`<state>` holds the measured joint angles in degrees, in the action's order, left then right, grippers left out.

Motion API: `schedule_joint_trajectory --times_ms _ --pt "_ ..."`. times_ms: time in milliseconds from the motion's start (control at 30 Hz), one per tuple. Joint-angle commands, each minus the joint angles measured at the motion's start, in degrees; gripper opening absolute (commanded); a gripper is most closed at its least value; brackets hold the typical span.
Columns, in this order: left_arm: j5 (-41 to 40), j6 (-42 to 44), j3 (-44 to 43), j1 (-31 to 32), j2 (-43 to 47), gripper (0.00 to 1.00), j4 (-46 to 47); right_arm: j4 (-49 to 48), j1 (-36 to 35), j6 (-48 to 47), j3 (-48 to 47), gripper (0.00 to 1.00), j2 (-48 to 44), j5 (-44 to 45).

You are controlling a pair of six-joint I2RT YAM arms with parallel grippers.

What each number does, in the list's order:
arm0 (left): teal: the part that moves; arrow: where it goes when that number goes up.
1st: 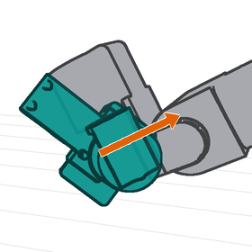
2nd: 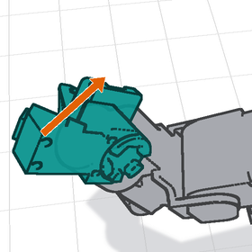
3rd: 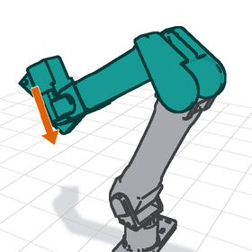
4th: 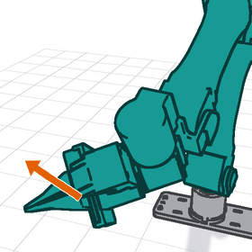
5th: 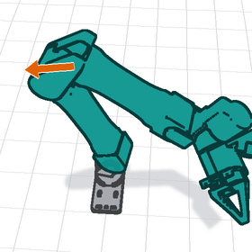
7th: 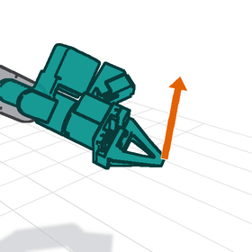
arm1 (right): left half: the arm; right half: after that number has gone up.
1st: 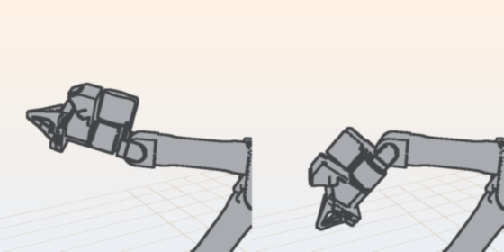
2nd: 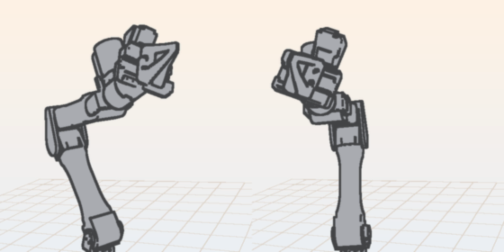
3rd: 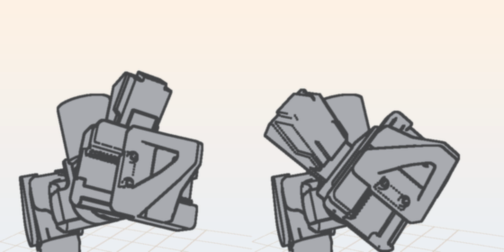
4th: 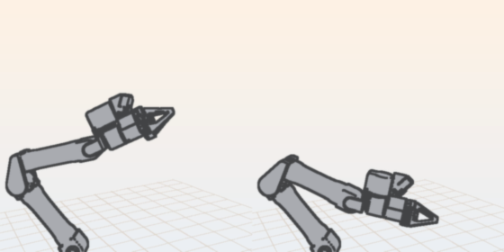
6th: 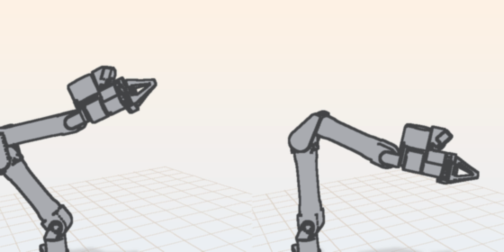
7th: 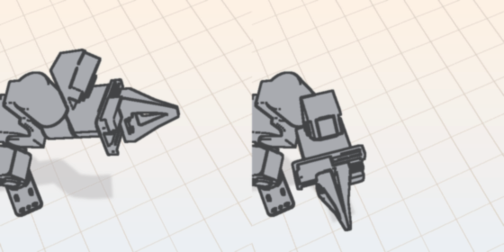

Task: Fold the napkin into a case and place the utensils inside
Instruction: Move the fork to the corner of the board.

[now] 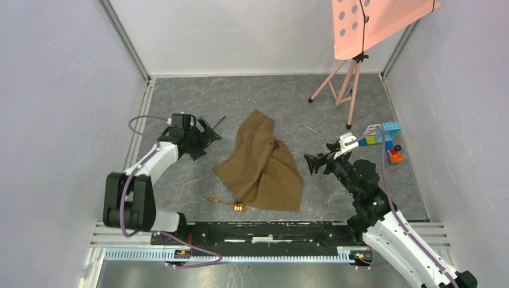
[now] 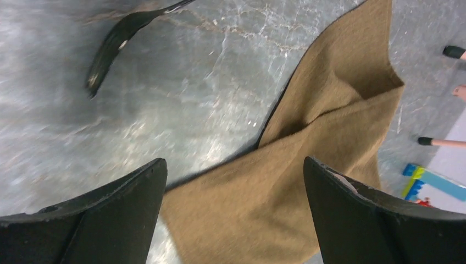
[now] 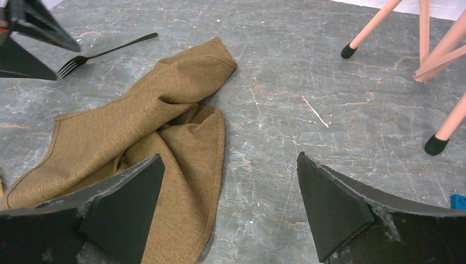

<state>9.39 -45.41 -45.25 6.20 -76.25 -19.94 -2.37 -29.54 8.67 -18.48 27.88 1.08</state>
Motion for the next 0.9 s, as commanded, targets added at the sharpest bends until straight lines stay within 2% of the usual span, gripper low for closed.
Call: schedule_joint_trajectory --times_ms 0,167,367,533,700,800,867 --pt "4.57 -9.22 -0.93 0.15 -8.4 1.0 19.58 -2.26 -0.25 -0.99 0.24 0.98 0.35 -2.41" --pt "3.99 -11.31 -4.56 0.62 -18.09 1.0 27.17 -4.02 -0.25 -1.05 1.3 0.98 1.43 -3.78" --pt "-1.63 -10.38 -10.19 -0.39 -25.2 1.0 26.49 -5.53 -0.25 -1.17 2.71 0.98 2.48 -3.89" --pt "-3.84 -9.12 -14.32 -4.39 -30.35 1.0 25.66 -6.32 -0.19 -1.19 3.65 0.98 2.59 -3.65" --pt "-7.06 -1.06 -24.49 -8.7 -36.54 1.0 20.21 -6.31 -0.26 -1.23 4.09 0.98 2.53 -3.63" --pt "-6.81 4.32 -33.16 -8.94 -39.71 1.0 10.52 -6.42 -0.23 -1.13 4.39 0.98 2.29 -3.88" --pt "-5.44 4.3 -32.32 -8.58 -37.45 1.0 9.3 -6.24 -0.25 -1.11 4.53 0.98 1.99 -4.06"
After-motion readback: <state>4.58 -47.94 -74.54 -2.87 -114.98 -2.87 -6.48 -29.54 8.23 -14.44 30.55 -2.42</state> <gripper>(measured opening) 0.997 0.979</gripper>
